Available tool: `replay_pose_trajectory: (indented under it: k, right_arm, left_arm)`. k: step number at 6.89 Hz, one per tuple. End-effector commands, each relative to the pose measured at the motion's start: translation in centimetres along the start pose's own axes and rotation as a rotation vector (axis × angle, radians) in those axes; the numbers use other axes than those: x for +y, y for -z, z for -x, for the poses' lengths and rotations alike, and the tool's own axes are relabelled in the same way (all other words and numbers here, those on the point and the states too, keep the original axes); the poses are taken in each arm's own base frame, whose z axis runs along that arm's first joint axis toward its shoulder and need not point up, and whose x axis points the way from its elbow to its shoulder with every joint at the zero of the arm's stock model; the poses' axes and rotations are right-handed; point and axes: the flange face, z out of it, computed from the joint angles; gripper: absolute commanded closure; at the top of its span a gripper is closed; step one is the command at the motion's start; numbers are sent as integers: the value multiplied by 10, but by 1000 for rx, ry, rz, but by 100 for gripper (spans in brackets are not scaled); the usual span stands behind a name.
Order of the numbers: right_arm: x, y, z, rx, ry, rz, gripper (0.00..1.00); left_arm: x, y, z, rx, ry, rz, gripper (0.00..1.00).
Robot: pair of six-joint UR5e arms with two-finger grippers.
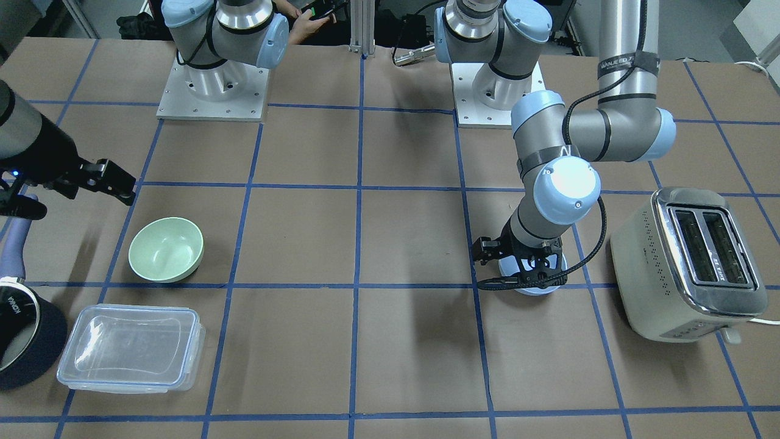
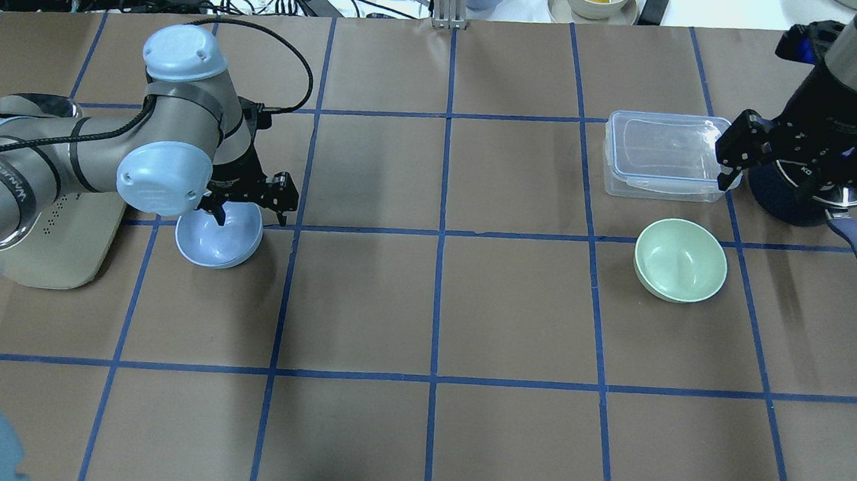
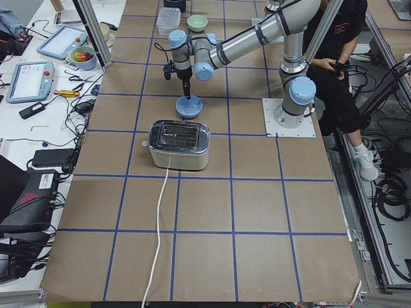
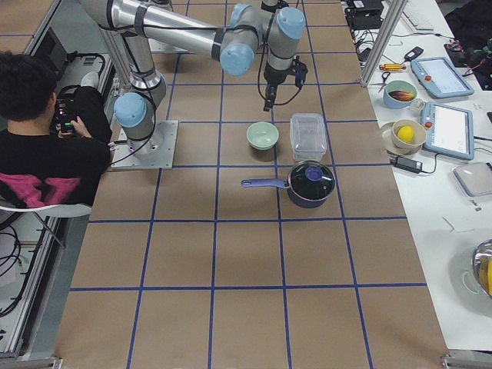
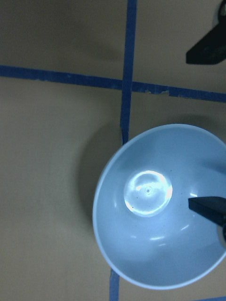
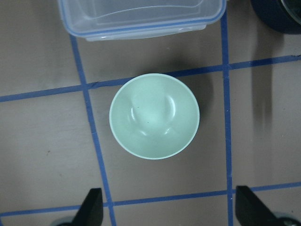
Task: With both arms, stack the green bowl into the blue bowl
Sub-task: 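Lower left gripper onto blue bowl rim while right gripper descends to green bowl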
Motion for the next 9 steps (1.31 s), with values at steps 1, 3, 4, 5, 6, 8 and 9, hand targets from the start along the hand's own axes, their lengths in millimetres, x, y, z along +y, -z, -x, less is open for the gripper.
replay_pose_trajectory:
  k: [1, 3, 4, 5, 6, 8, 9]
  right_arm:
    - [-22, -75, -26, 0, 22, -29, 0]
    - [-30, -125, -28, -19, 16, 51, 0]
    - [-38, -138, -30, -19, 20, 54, 0]
    - [-42, -147, -32, -16, 24, 63, 0]
    - [-42, -155, -32, -17, 22, 78, 0]
    - [-35, -180, -30, -22, 25, 76, 3]
    - [-31, -187, -31, -13, 48, 59, 21]
  left_arm:
    - [-8, -27, -6, 2, -9, 4, 100]
    - [-12, -24, -8, 0, 0, -18, 100]
    - [-15, -11, -15, 0, -9, -45, 100]
    - [-15, 11, -46, -10, -45, -75, 100]
    - [-9, 29, -92, -2, 2, -97, 100]
    - [29, 60, -212, 48, 28, -164, 100]
    - [48, 57, -249, 60, 64, -170, 100]
